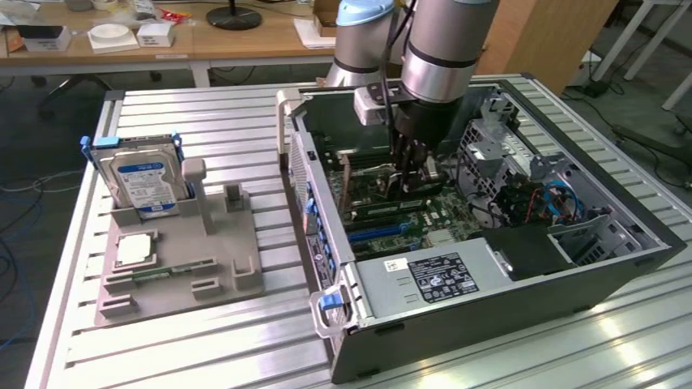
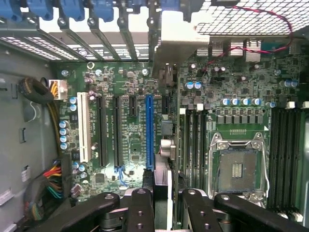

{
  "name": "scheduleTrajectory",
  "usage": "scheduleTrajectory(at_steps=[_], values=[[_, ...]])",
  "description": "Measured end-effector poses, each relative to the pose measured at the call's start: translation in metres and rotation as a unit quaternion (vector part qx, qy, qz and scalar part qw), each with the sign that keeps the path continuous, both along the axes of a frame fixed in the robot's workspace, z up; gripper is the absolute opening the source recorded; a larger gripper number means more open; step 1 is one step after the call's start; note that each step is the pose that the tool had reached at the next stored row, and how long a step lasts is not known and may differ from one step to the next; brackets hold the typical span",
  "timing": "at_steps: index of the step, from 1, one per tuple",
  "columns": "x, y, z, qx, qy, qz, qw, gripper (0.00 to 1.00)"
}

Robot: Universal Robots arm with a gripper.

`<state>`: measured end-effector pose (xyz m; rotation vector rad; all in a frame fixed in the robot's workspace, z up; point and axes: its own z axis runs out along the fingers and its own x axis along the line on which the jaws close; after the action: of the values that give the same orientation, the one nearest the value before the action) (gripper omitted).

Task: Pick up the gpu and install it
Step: 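Insert the gpu into the slot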

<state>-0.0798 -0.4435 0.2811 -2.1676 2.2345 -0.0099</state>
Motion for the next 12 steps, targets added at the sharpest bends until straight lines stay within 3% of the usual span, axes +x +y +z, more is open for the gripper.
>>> scheduleTrajectory(at_steps=[3, 12], values=[[-0.0001, -0.0021, -0.0001, -0.0003, 0.0, 0.0, 1.0, 0.27], [-0.001, -0.0023, -0.0032, -0.0006, 0.0, 0.005, 1.0, 0.27]])
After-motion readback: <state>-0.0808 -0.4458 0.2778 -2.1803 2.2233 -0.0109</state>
